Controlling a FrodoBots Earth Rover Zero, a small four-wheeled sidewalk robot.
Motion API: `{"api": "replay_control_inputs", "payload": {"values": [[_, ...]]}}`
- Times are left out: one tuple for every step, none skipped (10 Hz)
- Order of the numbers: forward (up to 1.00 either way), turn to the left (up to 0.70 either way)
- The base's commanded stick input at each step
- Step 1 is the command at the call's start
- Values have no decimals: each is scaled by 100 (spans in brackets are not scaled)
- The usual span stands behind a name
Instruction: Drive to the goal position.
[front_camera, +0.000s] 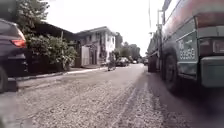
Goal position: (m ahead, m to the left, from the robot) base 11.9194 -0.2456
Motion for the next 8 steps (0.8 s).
{"api": "replay_control_inputs", "payload": {"values": [[70, -27], [70, -17], [70, 0], [70, 0], [70, 0], [70, -6], [70, -27], [70, -17]]}}
